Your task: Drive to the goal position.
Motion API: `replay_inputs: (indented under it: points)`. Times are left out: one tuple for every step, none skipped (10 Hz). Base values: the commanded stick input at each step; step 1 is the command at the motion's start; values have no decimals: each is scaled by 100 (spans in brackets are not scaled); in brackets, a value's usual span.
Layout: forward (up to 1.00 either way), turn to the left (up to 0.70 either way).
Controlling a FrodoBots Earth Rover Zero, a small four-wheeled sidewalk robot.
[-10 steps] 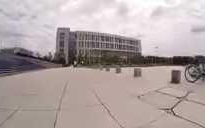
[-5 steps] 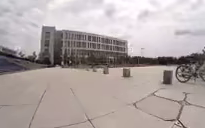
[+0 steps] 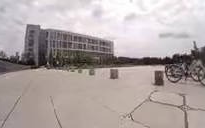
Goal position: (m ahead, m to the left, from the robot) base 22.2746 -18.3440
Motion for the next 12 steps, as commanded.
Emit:
replay_inputs:
  points:
    - [100, -39]
    - [100, -39]
    - [100, -39]
    - [100, -39]
    - [100, -38]
    - [100, -30]
    - [100, -19]
    - [100, 0]
    - [100, 0]
    - [100, 0]
    - [100, 0]
    - [100, 0]
